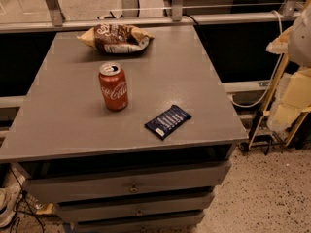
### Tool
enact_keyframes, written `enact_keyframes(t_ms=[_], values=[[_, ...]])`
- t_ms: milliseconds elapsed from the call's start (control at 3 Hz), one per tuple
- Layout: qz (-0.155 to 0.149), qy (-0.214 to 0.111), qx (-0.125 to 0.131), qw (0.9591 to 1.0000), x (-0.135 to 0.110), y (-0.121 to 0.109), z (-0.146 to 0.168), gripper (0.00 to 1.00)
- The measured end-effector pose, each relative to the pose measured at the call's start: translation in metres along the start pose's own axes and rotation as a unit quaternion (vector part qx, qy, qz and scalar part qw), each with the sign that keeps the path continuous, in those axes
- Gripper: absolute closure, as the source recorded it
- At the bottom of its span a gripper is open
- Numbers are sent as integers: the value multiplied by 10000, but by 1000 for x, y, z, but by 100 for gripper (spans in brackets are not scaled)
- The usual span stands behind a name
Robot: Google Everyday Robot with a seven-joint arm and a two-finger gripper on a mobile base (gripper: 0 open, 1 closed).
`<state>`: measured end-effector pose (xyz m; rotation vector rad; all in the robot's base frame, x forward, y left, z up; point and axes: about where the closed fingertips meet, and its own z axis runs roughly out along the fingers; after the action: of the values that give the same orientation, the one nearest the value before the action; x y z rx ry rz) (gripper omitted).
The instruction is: Pick rxbar blueberry
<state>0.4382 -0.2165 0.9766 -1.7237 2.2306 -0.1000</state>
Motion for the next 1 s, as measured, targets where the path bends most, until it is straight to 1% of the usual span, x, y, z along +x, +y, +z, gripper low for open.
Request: enact_keyframes(t_ms=[333,667,1000], values=[[0,0,1,10000,0,0,0,0],[-432,-344,-224,9982,-25,-10,27,0],[-1414,-782,-715,9843,-81,-17,79,0]])
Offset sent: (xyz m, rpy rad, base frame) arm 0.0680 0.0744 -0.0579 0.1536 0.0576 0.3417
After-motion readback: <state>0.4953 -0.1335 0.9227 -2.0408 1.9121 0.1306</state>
